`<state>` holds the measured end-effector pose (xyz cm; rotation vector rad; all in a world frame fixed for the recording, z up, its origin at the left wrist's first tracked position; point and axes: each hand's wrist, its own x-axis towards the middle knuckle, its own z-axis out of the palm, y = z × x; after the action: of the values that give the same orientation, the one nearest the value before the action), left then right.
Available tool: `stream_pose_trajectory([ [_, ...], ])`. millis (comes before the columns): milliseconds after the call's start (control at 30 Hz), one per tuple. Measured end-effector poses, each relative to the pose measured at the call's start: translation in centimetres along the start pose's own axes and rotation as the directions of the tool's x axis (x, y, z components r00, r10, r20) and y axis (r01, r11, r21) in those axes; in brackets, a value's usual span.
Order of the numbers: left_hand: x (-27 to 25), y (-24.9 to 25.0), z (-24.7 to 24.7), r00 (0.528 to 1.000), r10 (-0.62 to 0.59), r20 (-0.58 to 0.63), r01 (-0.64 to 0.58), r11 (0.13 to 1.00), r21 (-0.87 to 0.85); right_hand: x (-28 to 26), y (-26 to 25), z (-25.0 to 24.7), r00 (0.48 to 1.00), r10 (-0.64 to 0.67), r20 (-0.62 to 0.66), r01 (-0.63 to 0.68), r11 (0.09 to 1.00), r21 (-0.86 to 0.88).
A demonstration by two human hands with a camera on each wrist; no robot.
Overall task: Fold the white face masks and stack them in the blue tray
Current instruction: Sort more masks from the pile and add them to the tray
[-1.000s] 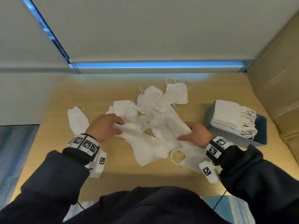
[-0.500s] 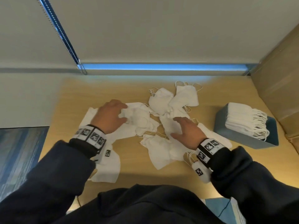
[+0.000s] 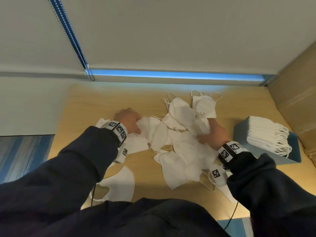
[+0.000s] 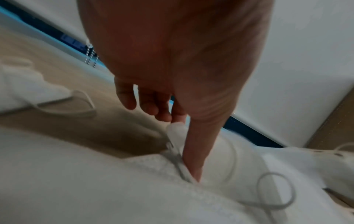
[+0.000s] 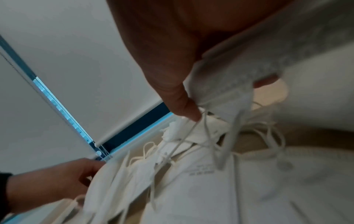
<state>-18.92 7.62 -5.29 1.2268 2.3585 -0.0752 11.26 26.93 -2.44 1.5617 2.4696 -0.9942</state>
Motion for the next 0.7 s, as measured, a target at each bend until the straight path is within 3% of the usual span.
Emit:
stream_pose_trajectory([
  [100, -0.4, -1.6, -0.1, 1.0, -0.01, 0.029, 0.012, 0.999, -0.052, 0.0, 0.6, -1.5, 1.0, 0.007, 0.01, -0.007, 0.998, -0.061],
  [200, -0.8, -3.4, -0.4, 0.999, -0.049, 0.011, 0.051, 0.987, -0.155, 0.1, 0.4, -2.1, 0.991, 0.102, 0.084, -0.084, 0.977, -0.195],
  [267, -1.3, -4.1, -1.1, 0.994, -0.1, -0.037, 0.089, 0.97, -0.227, -0.2, 0.1, -2.0, 0.99, 0.141, 0.027, -0.114, 0.888, -0.446],
  [333, -1.9, -4.2, -1.7, 0.977, -0.145, -0.158, 0.098, 0.958, -0.271, -1.0, -0.7, -1.2, 0.998, -0.021, -0.054, -0.02, 0.751, -0.66],
  [400, -2.7, -3.5, -2.1, 0.929, -0.149, -0.338, 0.035, 0.946, -0.322, -1.7, -2.0, 0.1, 0.979, -0.202, -0.022, 0.134, 0.72, -0.68],
  [433, -3.2, -2.7, -2.3, 0.902, -0.117, -0.415, -0.038, 0.938, -0.345, -1.8, -2.4, 0.8, 0.976, -0.214, 0.034, 0.187, 0.757, -0.626],
  [500, -3.2, -0.7, -2.0, 0.877, 0.029, -0.479, -0.209, 0.921, -0.328, -2.0, -3.3, 2.4, 0.979, -0.058, 0.194, 0.164, 0.791, -0.59],
  [567, -2.4, 1.2, -1.1, 0.907, 0.191, -0.376, -0.309, 0.907, -0.284, -2.0, -3.6, 3.4, 0.967, 0.088, 0.24, 0.085, 0.775, -0.626],
  [600, -1.8, 1.7, -0.5, 0.933, 0.229, -0.277, -0.302, 0.918, -0.257, -2.1, -3.6, 3.6, 0.968, 0.104, 0.229, 0.072, 0.756, -0.65],
  [700, -0.4, 1.4, 1.0, 0.987, 0.146, -0.074, -0.156, 0.976, -0.156, -2.4, -3.2, 3.6, 0.971, 0.116, 0.209, 0.063, 0.721, -0.69],
])
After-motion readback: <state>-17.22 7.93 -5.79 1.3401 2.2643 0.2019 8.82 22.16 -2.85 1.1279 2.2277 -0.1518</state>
